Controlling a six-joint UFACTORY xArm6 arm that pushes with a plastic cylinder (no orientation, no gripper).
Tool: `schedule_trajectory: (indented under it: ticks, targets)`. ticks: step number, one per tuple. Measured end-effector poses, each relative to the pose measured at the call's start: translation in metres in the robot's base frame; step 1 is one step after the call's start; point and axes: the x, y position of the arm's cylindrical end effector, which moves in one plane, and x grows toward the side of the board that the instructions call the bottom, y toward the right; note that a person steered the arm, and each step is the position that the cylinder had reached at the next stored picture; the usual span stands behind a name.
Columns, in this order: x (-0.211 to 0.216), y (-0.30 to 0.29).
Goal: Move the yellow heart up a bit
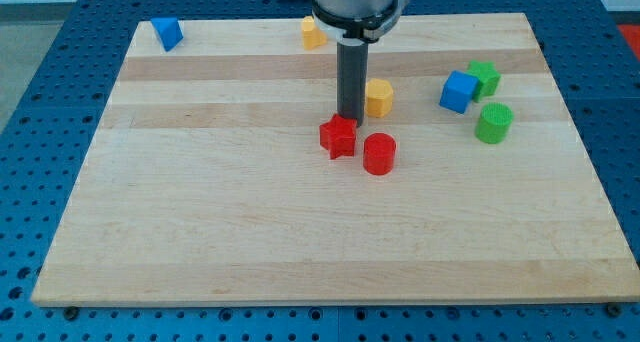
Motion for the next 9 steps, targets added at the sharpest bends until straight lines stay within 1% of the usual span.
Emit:
schedule_trajectory:
  ticks: [2, 3, 5, 6, 9]
  targets:
    - [-0.048, 0.047]
    - [-0.060, 0.055]
    - [-0.068, 0.101]
    - [-0.085, 0.109]
    - [-0.112, 0.089]
